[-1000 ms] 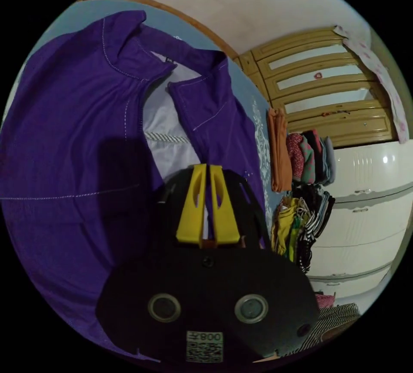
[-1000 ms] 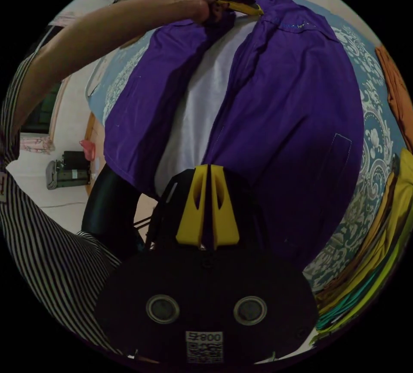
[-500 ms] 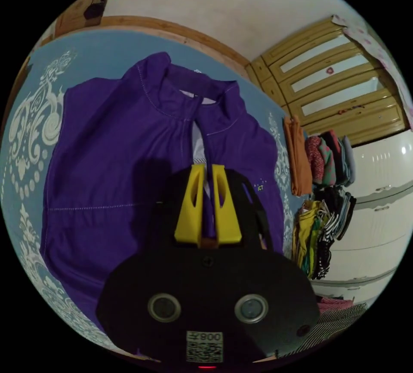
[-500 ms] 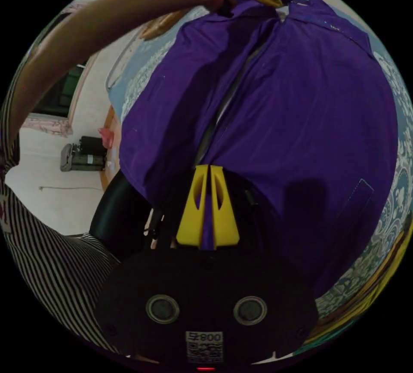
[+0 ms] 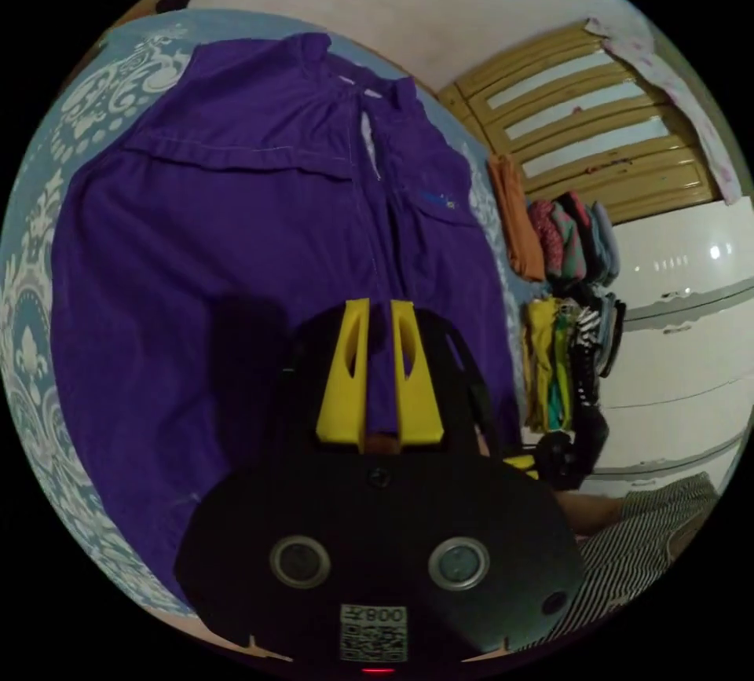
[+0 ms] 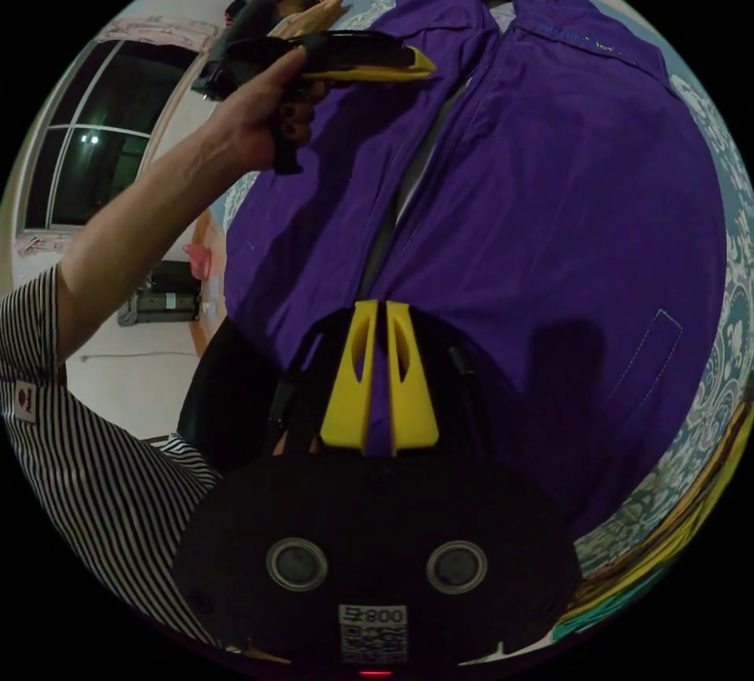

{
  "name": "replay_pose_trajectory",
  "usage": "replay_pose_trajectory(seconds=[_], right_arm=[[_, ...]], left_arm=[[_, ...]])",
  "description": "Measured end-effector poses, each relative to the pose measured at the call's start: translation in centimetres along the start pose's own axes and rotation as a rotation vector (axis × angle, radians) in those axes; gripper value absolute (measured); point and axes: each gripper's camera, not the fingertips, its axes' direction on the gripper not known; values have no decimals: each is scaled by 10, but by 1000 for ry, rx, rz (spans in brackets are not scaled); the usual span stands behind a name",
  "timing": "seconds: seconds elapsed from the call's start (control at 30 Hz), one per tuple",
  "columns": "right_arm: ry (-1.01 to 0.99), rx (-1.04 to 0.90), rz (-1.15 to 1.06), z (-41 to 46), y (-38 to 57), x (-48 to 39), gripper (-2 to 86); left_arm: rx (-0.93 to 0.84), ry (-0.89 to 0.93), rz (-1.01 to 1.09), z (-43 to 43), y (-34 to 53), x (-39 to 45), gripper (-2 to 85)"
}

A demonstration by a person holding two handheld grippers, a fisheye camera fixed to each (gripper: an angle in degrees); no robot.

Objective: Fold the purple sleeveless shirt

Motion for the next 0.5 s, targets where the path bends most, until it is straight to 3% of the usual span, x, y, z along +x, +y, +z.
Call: replay_pose_trajectory(seconds=[0.13, 0.3, 0.37, 0.5], right_arm=[[-5, 51, 26, -16, -6, -8, 20], [6, 119, 74, -34, -13, -14, 24], [-5, 154, 78, -45, -22, -16, 30], [13, 200, 54, -64, -54, -16, 52]], left_arm=[[41, 9, 24, -18, 42, 14, 65], [-59, 21, 49, -1, 103, 28, 69], [-136, -40, 90, 16, 117, 35, 61], [-125, -136, 99, 20, 140, 43, 37]])
